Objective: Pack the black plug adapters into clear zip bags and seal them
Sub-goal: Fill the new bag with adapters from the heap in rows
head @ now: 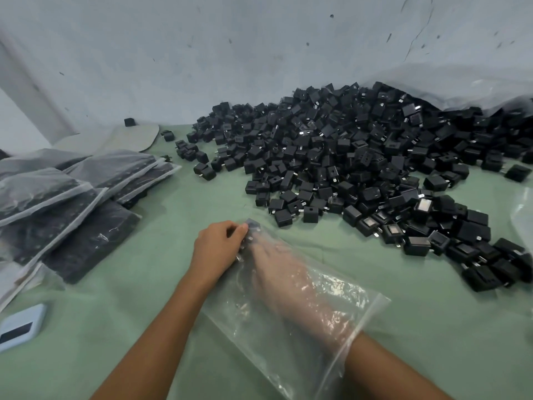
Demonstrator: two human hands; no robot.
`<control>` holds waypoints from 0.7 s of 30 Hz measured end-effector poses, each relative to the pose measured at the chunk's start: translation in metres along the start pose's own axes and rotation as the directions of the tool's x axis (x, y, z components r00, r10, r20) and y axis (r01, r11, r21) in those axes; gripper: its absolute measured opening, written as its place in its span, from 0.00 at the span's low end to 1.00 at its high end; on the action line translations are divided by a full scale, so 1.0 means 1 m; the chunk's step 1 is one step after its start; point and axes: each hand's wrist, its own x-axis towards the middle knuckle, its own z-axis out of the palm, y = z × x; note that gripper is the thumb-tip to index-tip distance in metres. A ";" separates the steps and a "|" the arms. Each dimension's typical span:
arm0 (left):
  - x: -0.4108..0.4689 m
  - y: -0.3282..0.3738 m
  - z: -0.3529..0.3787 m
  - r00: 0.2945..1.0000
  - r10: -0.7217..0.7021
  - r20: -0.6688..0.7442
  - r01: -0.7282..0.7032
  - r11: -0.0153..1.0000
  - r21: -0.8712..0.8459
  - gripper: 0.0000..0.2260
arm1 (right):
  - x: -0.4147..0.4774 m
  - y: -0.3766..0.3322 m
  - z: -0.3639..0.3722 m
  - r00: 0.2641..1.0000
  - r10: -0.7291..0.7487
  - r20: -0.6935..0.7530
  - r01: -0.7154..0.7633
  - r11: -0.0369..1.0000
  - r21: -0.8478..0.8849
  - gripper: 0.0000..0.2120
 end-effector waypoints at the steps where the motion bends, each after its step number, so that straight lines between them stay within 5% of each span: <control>1: 0.000 0.000 0.001 1.000 0.023 -0.012 -0.023 0.999 0.023 0.15 | 0.000 0.001 -0.001 1.000 0.017 0.010 -0.017 1.000 0.021 0.21; 9: 0.004 -0.008 0.011 0.991 0.135 -0.002 -0.134 0.985 0.104 0.14 | -0.014 -0.010 -0.027 0.999 -0.006 0.049 0.014 0.985 -0.170 0.26; 21: 0.005 -0.001 0.012 0.988 0.156 0.017 -0.157 0.976 0.151 0.18 | -0.014 -0.008 -0.022 0.999 0.022 0.027 -0.020 0.998 -0.061 0.33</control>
